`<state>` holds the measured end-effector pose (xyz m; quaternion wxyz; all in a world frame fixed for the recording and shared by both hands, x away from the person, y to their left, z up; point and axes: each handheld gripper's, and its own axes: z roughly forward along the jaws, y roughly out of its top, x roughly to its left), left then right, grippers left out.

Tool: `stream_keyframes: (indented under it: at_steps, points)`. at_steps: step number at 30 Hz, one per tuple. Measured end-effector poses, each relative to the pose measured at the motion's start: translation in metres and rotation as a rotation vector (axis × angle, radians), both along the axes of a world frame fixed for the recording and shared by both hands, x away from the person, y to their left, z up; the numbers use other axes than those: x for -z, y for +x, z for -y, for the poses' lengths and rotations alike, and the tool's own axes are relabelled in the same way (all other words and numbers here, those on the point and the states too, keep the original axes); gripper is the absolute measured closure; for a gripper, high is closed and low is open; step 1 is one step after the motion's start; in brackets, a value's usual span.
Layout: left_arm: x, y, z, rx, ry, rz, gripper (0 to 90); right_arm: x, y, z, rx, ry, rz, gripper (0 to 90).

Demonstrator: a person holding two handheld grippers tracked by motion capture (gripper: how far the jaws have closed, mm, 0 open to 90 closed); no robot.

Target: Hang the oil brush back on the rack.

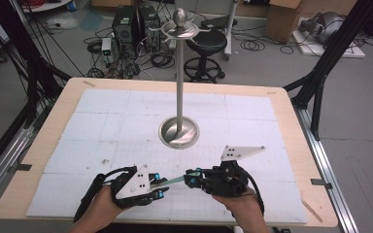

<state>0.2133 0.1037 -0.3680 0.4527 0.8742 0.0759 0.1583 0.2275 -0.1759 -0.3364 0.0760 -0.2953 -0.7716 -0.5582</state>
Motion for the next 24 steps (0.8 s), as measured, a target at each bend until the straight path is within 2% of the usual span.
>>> stream_keyframes:
  at_steps: [4, 6, 7, 9, 11, 12, 13, 14, 15, 16, 17, 18, 19, 20, 21, 22, 23, 24]
  points:
    - [0.001, 0.000, 0.001, -0.021, 0.006, 0.011, 80.1, -0.001, -0.001, -0.002, 0.012, -0.009, -0.009, 75.3]
    - [0.001, -0.002, 0.003, -0.021, 0.007, 0.019, 81.7, -0.001, -0.001, -0.002, 0.045, 0.000, -0.046, 75.4]
    - [0.001, -0.002, 0.003, -0.021, 0.007, 0.019, 82.1, -0.001, -0.001, -0.002, 0.045, 0.000, -0.046, 75.4]
    - [0.001, -0.003, 0.004, -0.012, 0.007, 0.009, 82.6, -0.002, -0.001, -0.002, 0.057, 0.008, -0.056, 75.3]
    - [0.002, -0.001, 0.003, 0.007, -0.017, -0.024, 82.8, -0.003, -0.002, -0.003, 0.056, 0.008, -0.040, 73.5]
    - [0.002, -0.001, 0.002, 0.020, -0.036, -0.038, 83.0, -0.004, -0.003, -0.003, 0.062, 0.006, -0.029, 66.5]
    - [0.002, 0.002, -0.001, 0.041, -0.073, -0.078, 83.1, -0.005, -0.003, -0.004, 0.069, 0.009, 0.004, 45.4]
    - [0.002, 0.002, -0.001, 0.041, -0.073, -0.078, 83.1, -0.005, -0.003, -0.003, 0.071, 0.023, 0.039, 37.4]
    - [0.002, 0.002, -0.002, 0.048, -0.099, -0.097, 83.1, -0.005, -0.004, -0.002, 0.077, 0.045, 0.083, 31.9]
    - [0.002, 0.003, -0.004, 0.057, -0.122, -0.113, 83.1, -0.005, -0.004, -0.002, 0.077, 0.045, 0.083, 31.9]
    - [0.003, 0.004, -0.005, 0.067, -0.148, -0.131, 83.1, -0.004, -0.005, 0.001, 0.075, 0.075, 0.106, 28.9]
    - [0.003, 0.006, -0.009, 0.087, -0.201, -0.163, 83.2, -0.002, -0.006, 0.007, 0.069, 0.141, 0.178, 25.9]
    - [0.003, 0.006, -0.009, 0.087, -0.201, -0.163, 83.2, -0.002, -0.006, 0.007, 0.069, 0.141, 0.178, 25.9]
    - [0.004, 0.007, -0.011, 0.100, -0.245, -0.185, 83.1, 0.001, -0.007, 0.012, 0.068, 0.160, 0.208, 25.9]
    - [0.004, 0.008, -0.013, 0.114, -0.268, -0.200, 83.1, 0.001, -0.007, 0.012, 0.068, 0.160, 0.208, 25.9]
    - [0.005, 0.010, -0.015, 0.136, -0.312, -0.221, 83.1, 0.002, -0.008, 0.014, 0.068, 0.163, 0.216, 26.0]
    - [0.005, 0.011, -0.017, 0.150, -0.332, -0.228, 83.1, 0.004, -0.010, 0.016, 0.055, 0.181, 0.235, 26.6]
    - [0.005, 0.012, -0.018, 0.169, -0.369, -0.248, 83.1, 0.007, -0.012, 0.019, 0.025, 0.217, 0.280, 29.3]
